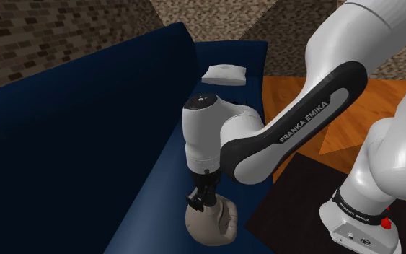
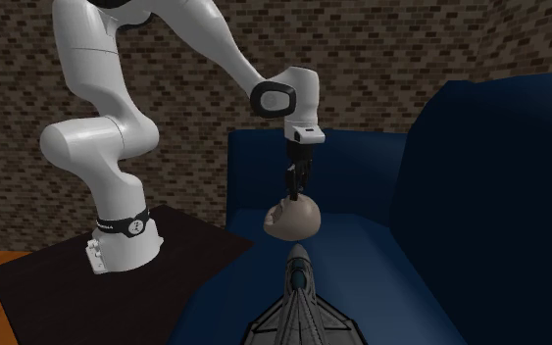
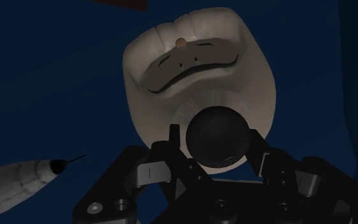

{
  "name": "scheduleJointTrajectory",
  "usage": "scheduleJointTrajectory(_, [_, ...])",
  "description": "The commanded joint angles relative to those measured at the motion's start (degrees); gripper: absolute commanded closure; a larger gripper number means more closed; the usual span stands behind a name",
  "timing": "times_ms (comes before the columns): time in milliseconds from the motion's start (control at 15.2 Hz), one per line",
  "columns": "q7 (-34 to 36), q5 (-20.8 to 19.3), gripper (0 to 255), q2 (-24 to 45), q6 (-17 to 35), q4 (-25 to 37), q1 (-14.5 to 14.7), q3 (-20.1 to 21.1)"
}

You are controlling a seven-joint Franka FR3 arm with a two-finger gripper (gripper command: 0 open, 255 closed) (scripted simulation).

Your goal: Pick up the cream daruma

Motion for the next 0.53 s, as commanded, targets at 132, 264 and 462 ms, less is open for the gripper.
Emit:
scheduleJointTrajectory(132, [-1.0, 1.4, 255, -2.0, -2.5, 0.6, 0.1, -0.1])
scheduleJointTrajectory(264, [-1.6, 2.2, 255, -3.2, -4.1, 1.2, 0.1, -0.3])
scheduleJointTrajectory(462, [-2.3, 3.2, 255, -5.0, -6.6, 2.2, 0.2, -0.5])
